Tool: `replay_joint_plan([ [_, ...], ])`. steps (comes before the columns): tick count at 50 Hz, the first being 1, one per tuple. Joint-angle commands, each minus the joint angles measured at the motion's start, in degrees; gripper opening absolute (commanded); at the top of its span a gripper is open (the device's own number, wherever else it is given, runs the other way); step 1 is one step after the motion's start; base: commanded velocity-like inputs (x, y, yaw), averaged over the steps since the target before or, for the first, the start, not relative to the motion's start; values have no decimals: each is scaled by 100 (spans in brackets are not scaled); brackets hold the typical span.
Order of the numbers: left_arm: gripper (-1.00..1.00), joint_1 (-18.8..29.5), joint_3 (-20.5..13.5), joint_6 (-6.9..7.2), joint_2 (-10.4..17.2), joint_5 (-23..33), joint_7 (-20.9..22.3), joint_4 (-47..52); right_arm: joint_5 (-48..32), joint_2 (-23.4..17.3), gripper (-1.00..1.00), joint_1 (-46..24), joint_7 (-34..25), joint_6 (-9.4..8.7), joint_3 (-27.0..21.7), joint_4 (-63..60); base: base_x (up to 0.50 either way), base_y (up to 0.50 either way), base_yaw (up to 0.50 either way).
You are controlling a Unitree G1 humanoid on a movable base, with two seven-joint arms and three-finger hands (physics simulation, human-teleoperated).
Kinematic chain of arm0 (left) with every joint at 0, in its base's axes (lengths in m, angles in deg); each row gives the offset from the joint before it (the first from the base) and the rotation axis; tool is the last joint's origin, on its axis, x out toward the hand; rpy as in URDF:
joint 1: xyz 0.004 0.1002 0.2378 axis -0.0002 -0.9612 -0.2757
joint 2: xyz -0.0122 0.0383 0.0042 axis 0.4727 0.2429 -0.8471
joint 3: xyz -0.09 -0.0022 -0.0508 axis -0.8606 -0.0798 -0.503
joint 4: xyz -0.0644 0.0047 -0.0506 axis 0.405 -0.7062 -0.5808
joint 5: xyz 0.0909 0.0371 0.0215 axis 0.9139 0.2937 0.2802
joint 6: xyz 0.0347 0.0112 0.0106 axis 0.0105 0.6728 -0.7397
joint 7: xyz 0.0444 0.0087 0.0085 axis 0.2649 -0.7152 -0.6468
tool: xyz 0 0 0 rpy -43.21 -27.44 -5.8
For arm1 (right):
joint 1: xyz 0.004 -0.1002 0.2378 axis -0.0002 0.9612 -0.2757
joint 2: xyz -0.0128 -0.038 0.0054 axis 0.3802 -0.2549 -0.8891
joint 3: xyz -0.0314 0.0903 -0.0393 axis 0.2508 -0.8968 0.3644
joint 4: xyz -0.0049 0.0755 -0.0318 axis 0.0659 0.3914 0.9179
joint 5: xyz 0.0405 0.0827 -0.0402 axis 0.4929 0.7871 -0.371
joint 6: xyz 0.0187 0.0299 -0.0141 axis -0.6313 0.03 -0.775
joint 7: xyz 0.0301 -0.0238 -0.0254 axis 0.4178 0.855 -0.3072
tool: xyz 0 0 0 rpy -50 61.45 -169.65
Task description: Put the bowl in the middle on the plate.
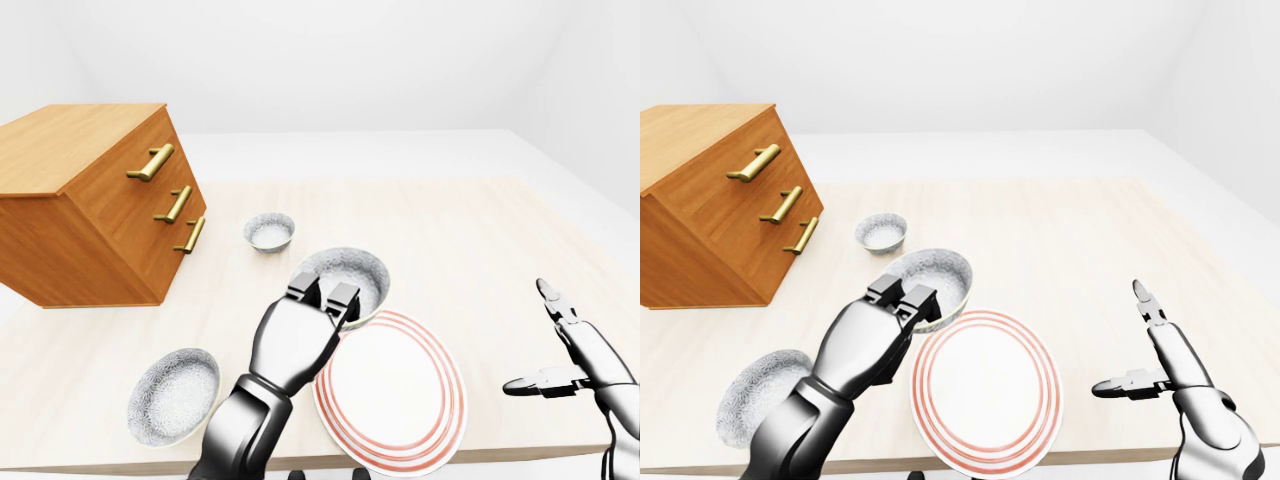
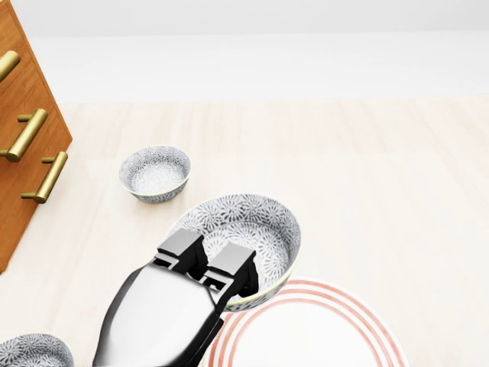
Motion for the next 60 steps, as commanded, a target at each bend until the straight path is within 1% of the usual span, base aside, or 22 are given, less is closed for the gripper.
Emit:
replay_joint_plan([
  [1, -100, 108, 446, 0, -66, 461, -546, -228, -7, 2, 100, 4, -29, -57, 2, -57, 0, 0, 0],
  [3, -100, 129, 542, 0, -73, 510, -578, -281, -8, 11, 100, 11, -40, -57, -7, -70, 0, 0, 0],
  [6, -100, 159, 679, 0, -62, 593, -685, -447, -5, -4, 100, -7, 3, 13, 4, 37, 0, 0, 0],
  [10, -100, 229, 838, 0, -101, 688, -793, -684, -5, 1, 100, 5, -20, -30, 0, -27, 0, 0, 0],
  [12, -100, 245, 880, 0, -94, 706, -850, -787, -2, 15, 100, 18, -69, -101, -21, -125, 0, 0, 0],
  [14, -100, 282, 870, 0, -100, 700, -878, -846, -4, 19, 100, 19, -65, -76, -24, -106, 0, 0, 0],
  [16, -100, 291, 892, 0, -122, 700, -899, -879, -8, 0, 100, -13, -5, 12, -5, 36, 0, 0, 0],
  [19, -100, 300, 905, 0, -103, 708, -991, -998, -3, 4, 100, 5, -13, -16, -6, -12, 0, 0, 0],
  [22, -100, 300, 905, 0, -102, 707, -995, -1003, -3, 4, 100, 6, -13, -16, -6, -13, 0, 0, 0],
  [28, -100, 310, 902, 0, -98, 713, -1069, -1128, 3, -1, 100, 7, 13, 30, -5, 39, 0, 0, 0],
  [30, -100, 335, 897, 0, -107, 717, -1077, -1171, 2, 3, 100, 10, -16, -23, -9, -26, 0, 0, 0],
  [34, -100, 347, 885, 0, -116, 706, -1106, -1225, 1, -1, 100, 1, 6, 3, -5, 19, 0, 0, 0],
  [37, -100, 367, 866, 0, -119, 689, -1102, -1260, 2, -2, 100, 6, -4, -9, -6, -3, 0, 0, 0],
  [39, -100, 317, 914, 0, -106, 719, -1153, -1306, 3, 2, 100, 9, -18, -30, -14, -32, 0, 0, 0],
  [45, -100, 61, 1277, 0, -25, 808, -1245, -1251, -7, 1, 100, 3, -6, -13, -4, -10, 0, 0, 0],
  [48, -100, 46, 1367, 0, 15, 802, -1257, -1249, -8, 17, 100, 18, -38, -52, -17, -76, 0, 0, 0],
  [50, -100, 30, 1412, 0, 36, 788, -1235, -1213, -16, 3, 100, -7, -11, -26, -5, -8, 0, 0, 0],
  [52, -100, -19, 1468, 0, 77, 783, -1219, -1164, -16, 8, 100, -1, -17, -41, -1, -29, 0, 0, 0],
  [53, -100, -71, 1512, 0, 131, 796, -1216, -1105, -19, 0, 100, -7, 13, 2, 8, 36, 0, 0, 0],
  [56, -100, -259, 1713, 0, 247, 846, -1169, -877, -9, -18, 100, -19, 28, 15, 22, 82, 0, 0, 0],
  [58, -100, -330, 1807, 0, 339, 870, -1224, -831, -3, -11, 100, 1, -3, -31, 14, 8, 0, 0, 0],
  [60, -100, -360, 1873, 0, 394, 864, -1209, -788, -8, -3, 100, 6, -14, -37, 8, -11, 0, 0, 0],
])
